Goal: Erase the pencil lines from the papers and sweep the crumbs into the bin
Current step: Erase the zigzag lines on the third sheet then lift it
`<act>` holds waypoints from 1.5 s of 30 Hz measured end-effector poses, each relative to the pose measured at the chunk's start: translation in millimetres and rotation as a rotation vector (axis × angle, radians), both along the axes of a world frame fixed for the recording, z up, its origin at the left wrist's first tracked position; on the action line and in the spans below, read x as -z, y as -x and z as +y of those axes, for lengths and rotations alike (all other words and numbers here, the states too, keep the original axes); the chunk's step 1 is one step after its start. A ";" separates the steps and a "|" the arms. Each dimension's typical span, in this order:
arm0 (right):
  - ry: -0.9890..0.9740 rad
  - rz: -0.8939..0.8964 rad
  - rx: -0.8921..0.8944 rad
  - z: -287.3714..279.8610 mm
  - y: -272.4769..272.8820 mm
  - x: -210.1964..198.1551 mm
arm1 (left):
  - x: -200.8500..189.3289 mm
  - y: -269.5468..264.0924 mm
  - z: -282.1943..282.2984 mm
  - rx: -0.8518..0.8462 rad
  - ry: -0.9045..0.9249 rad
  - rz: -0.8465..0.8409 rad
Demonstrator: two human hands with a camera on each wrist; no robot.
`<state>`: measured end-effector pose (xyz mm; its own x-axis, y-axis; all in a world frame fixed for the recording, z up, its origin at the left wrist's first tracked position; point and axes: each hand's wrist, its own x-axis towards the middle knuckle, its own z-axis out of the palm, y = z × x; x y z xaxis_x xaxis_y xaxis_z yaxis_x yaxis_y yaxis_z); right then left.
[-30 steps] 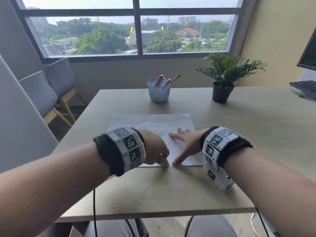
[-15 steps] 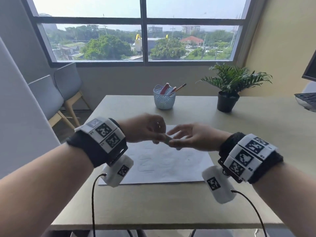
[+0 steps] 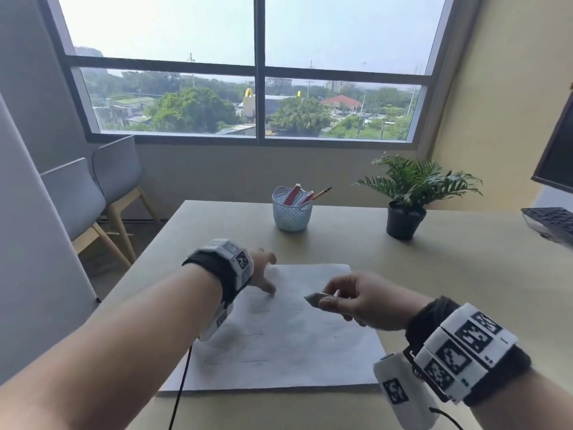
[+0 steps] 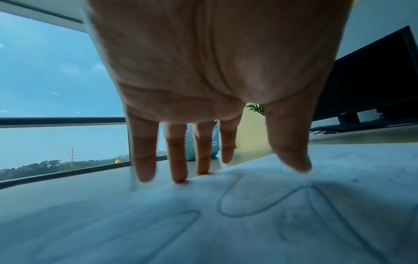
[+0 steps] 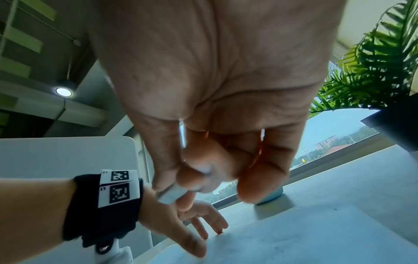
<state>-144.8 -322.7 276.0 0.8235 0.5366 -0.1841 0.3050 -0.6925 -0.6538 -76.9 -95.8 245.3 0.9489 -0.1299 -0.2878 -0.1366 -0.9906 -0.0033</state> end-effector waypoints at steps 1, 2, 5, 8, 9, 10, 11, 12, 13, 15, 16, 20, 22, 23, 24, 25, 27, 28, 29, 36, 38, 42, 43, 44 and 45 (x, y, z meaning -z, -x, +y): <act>0.014 -0.014 -0.003 -2.9 -0.3 0.5 | 0.4 -1.8 -3.1 -0.009 0.000 0.010; 0.030 -0.028 -0.005 -6.0 -0.9 1.2 | -1.3 -2.8 -5.0 -0.022 -0.019 0.021; 0.086 -0.047 0.001 -13.4 -0.3 2.8 | -8.6 0.2 -4.8 -0.059 -0.140 0.035; 0.102 -0.072 0.002 -18.8 4.2 1.2 | -11.1 6.1 -2.4 -0.086 -0.061 -0.075; 0.090 -0.078 0.005 -20.5 6.1 0.3 | -11.9 8.5 -1.2 -0.105 0.014 -0.121; 0.067 -0.088 0.016 -21.9 7.5 -0.2 | -14.4 11.7 0.7 -0.123 0.096 -0.157; 0.030 -0.104 0.037 -23.1 8.7 -0.4 | -19.0 16.5 3.3 -0.138 0.191 -0.195; -0.013 -0.128 0.070 -24.7 8.5 0.0 | -24.8 22.1 7.3 -0.148 0.293 -0.244; -0.053 -0.160 0.114 -26.8 7.5 0.5 | -31.2 28.2 11.4 -0.157 0.402 -0.303; -0.132 -0.217 0.208 -30.1 7.5 -2.1 | -44.7 41.7 20.2 -0.159 0.661 -0.412; -0.185 -0.241 0.248 -31.0 9.1 -4.5 | -51.0 49.5 24.2 -0.145 0.780 -0.464; -0.373 -0.410 0.440 -32.9 10.5 -12.9 | -72.8 79.1 36.4 -0.130 1.192 -0.645; -0.450 -0.463 0.485 -33.1 3.8 -16.9 | -79.6 92.2 35.1 -0.159 1.382 -0.674; -0.505 -0.456 0.477 -32.9 -0.4 -18.9 | -81.2 97.8 34.1 -0.173 1.468 -0.663; -0.571 -0.422 0.464 -31.9 -4.3 -22.5 | -81.3 102.7 33.3 -0.183 1.521 -0.656; -0.639 -0.374 0.448 -30.2 -6.7 -27.6 | -78.8 105.1 33.8 -0.186 1.551 -0.649; -0.703 -0.307 0.429 -26.4 -8.9 -41.0 | -71.6 108.5 36.2 -0.213 1.552 -0.607; -0.701 -0.297 0.424 -25.9 -11.9 -45.9 | -67.4 110.5 37.3 -0.238 1.489 -0.605; -0.690 -0.283 0.425 -25.8 -16.0 -49.8 | -63.4 112.6 39.4 -0.254 1.395 -0.623; -0.235 -0.114 0.415 -24.6 -43.9 -35.1 | -35.5 114.9 48.3 -0.203 0.941 -0.491; -0.052 -0.072 0.381 -21.4 -49.0 -22.6 | -28.9 112.1 46.5 -0.223 0.839 -0.412; 0.335 -0.234 0.329 -7.6 -45.4 -18.5 | -15.5 101.1 39.0 -0.305 0.634 -0.195; 0.373 -0.271 0.306 -2.2 -42.2 -20.6 | -13.1 99.1 35.7 -0.318 0.586 -0.128; 0.395 -0.286 0.280 3.9 -37.9 -23.2 | -11.5 97.4 32.4 -0.327 0.545 -0.072; 0.411 -0.279 0.249 10.8 -33.5 -24.8 | -10.1 95.7 29.9 -0.331 0.510 -0.033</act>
<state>-111.3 -311.9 300.8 0.9638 0.2496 -0.0938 0.2225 -0.9468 -0.2325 -172.6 -66.0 255.5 0.9697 0.0601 -0.2367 0.1713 -0.8581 0.4841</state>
